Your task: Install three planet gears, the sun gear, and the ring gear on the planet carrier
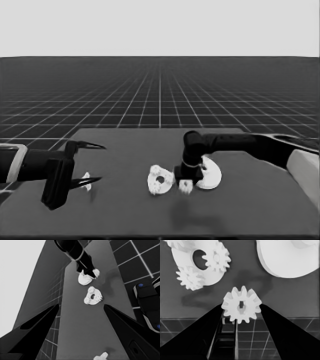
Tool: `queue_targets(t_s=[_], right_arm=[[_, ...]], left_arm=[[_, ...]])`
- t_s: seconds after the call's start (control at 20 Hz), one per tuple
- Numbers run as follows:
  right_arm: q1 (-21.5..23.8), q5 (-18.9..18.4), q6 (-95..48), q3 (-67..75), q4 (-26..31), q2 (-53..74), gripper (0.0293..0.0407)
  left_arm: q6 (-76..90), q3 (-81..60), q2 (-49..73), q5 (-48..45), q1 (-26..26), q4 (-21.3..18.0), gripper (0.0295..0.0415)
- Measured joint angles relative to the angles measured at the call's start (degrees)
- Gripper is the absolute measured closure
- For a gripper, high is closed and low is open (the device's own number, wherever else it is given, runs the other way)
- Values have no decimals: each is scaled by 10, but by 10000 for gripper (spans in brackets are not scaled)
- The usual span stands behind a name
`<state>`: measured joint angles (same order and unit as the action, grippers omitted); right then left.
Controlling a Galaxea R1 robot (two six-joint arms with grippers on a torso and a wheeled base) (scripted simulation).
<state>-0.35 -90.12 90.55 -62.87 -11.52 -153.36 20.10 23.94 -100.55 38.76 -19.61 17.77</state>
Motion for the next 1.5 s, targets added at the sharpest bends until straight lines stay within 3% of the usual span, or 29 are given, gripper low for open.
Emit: queue_targets(t_s=[0.1, 0.25, 0.4, 0.6, 0.7, 0.8, 1.5], right_arm=[[1, 0, 0, 0, 1, 0, 390], [19, 14, -83, -256, 21, -172, 390], [21, 19, -116, -331, 24, -214, 390], [21, 20, -125, -350, 24, -223, 390], [-25, 33, -140, -374, -20, -230, 390], [-42, 39, -148, -387, -34, -233, 390], [-53, 42, -112, -393, -41, -235, 390]], left_arm=[[0, 0, 0, 0, 0, 0, 326], [0, 0, 0, 0, 0, 0, 326], [0, 0, 0, 0, 0, 0, 326], [0, 0, 0, 0, 0, 0, 326], [0, 0, 0, 0, 0, 0, 326], [0, 0, 0, 0, 0, 0, 326], [0, 0, 0, 0, 0, 0, 326]])
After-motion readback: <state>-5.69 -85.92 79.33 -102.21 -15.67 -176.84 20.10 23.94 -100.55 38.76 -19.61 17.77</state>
